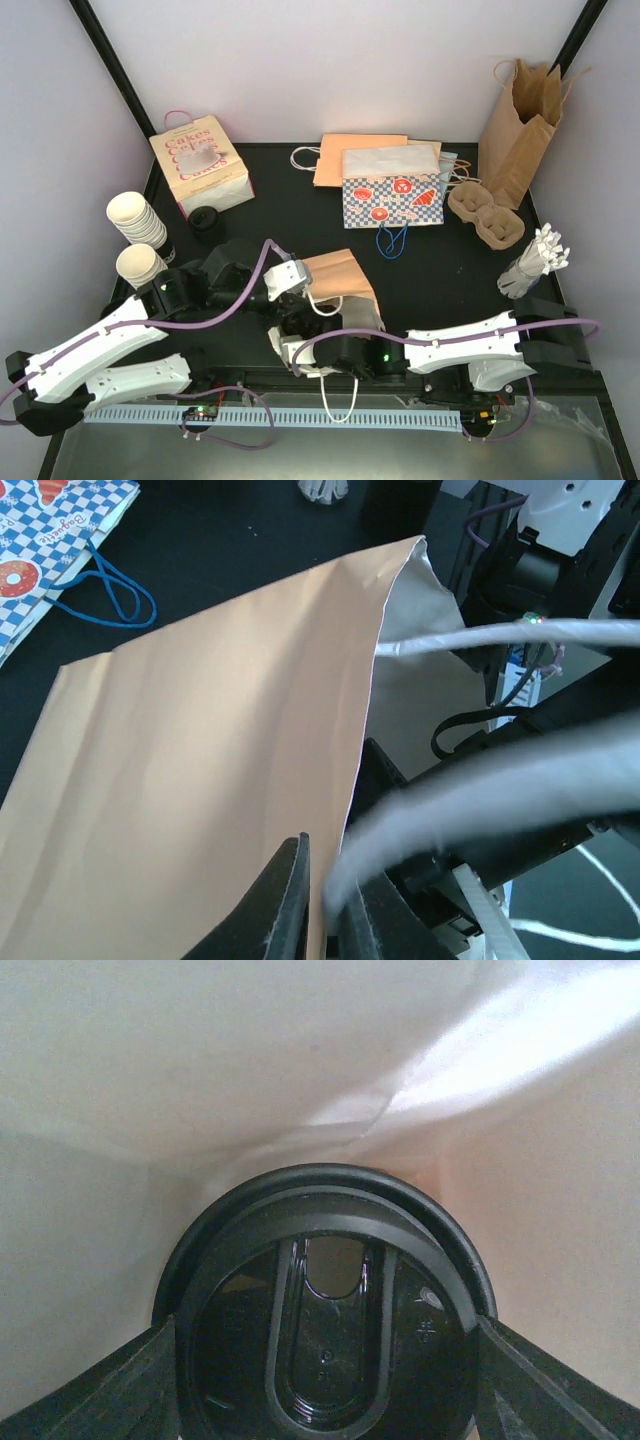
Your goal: Pack the takeout coffee
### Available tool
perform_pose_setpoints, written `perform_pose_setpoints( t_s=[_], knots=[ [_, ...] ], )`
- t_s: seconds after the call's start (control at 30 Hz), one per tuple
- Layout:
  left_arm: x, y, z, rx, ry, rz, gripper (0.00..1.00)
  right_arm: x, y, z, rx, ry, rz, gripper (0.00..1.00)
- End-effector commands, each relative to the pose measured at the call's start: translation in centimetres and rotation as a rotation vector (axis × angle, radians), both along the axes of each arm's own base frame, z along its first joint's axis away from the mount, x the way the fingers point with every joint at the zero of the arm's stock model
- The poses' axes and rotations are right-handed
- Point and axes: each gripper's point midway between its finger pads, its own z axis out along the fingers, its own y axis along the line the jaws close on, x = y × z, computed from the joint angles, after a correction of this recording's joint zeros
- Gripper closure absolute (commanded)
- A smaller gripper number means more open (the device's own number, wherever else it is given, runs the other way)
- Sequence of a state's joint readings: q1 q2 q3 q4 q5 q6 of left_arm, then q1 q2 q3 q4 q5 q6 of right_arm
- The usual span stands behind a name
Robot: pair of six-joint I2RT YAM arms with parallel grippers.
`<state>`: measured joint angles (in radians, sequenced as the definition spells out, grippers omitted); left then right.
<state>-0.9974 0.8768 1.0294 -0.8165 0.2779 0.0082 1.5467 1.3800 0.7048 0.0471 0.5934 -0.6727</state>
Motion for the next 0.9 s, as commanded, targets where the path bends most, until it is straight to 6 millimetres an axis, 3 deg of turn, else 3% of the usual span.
perform_pose_setpoints(
  t_s=[0.0,0.07,0.13,0.23,0.37,0.63,0.73,0.87],
  knots=[
    [-0.1,-0.1,1.4,-0.05,-0.041,-0.004,0.85,0.3,0.2,-0.3,-0.007,-0.001,-0.017,0.38],
    [0.1,0.1,1.7,-0.059,-0.05,0.012,0.74,0.2,0.3,-0.3,-0.005,0.003,-0.017,0.38],
    [0.2,0.3,2.2,-0.071,-0.054,0.029,0.51,0.3,0.4,-0.4,-0.004,0.007,-0.019,0.38],
    [0.3,0.7,3.6,-0.101,-0.064,0.057,0.36,0.3,0.4,-0.5,-0.007,0.009,-0.019,0.38],
    [1.0,1.7,5.8,-0.141,-0.094,0.129,0.27,0.4,0.3,-0.4,-0.003,0.01,-0.024,0.38],
    [5.8,7.8,8.9,-0.136,-0.134,0.55,0.16,0.5,0.3,-0.3,0.002,0.009,-0.028,0.39],
    [8.4,10.9,7.7,-0.078,-0.095,0.735,0.16,0.6,0.2,-0.3,0.005,0.007,-0.031,0.39],
    [11.9,13.8,2.3,0.01,0.094,0.884,0.17,0.7,0.3,-0.1,0.007,0.001,-0.033,0.39]
  ],
)
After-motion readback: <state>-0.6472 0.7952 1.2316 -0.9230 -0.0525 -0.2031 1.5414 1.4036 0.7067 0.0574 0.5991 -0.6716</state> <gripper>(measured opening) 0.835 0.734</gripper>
